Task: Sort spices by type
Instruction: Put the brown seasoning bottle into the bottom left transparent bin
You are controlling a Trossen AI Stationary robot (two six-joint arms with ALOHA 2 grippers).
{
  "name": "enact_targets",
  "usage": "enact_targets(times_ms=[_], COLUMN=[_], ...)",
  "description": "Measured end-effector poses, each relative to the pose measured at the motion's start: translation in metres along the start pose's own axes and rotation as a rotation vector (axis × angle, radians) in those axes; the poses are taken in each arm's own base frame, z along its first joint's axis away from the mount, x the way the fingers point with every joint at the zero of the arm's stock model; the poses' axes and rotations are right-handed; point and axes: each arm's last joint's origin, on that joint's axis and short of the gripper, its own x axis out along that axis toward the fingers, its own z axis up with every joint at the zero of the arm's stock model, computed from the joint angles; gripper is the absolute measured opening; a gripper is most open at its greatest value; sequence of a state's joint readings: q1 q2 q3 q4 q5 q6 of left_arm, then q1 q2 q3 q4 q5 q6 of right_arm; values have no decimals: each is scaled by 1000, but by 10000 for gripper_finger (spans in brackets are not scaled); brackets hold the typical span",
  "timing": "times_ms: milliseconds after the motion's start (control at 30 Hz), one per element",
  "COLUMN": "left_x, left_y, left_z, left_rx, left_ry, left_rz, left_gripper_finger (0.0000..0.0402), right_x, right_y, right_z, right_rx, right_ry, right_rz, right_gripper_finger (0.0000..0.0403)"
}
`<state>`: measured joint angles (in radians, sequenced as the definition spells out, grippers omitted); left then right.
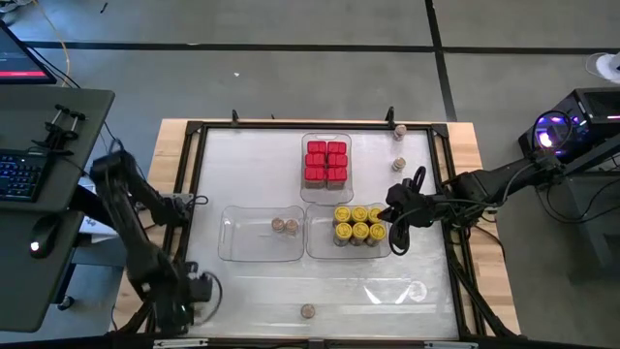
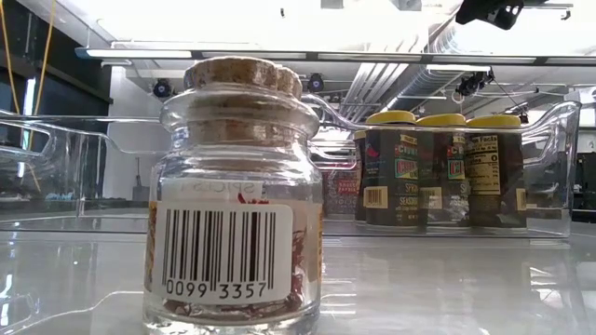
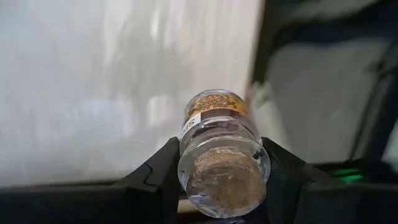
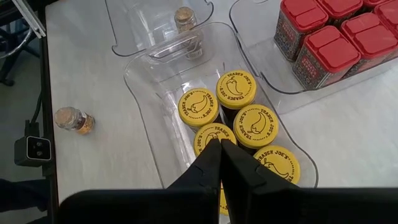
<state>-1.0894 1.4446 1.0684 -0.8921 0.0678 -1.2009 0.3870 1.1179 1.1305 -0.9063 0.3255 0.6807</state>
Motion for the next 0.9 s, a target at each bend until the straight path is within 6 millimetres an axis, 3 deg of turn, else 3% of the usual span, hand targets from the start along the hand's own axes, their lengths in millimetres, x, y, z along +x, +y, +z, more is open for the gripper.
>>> enact_targets(times_ms=[167,367,567,700,900], left_x=[-61,-94,-78,-56,-23], left_y=[32,96,150,162,171], left_z=[35,105,145,163,178], left_rx=[-190,-364,-232,-27,118], left_ry=[-274,-369,-164,-81,49], left_rz=[-10,65,130,243,319], left_gripper_finger=[143,143,143,143,143], right_x=[0,0,0,0,0], right_y=[0,1,2,2,2], right_z=[0,1,3,3,3], right_rx=[4,28,39,40,41], right_ry=[0,-11,-29,-36,-37], right_rz=[0,9,23,21,21], right_gripper_finger=[0,0,0,0,0])
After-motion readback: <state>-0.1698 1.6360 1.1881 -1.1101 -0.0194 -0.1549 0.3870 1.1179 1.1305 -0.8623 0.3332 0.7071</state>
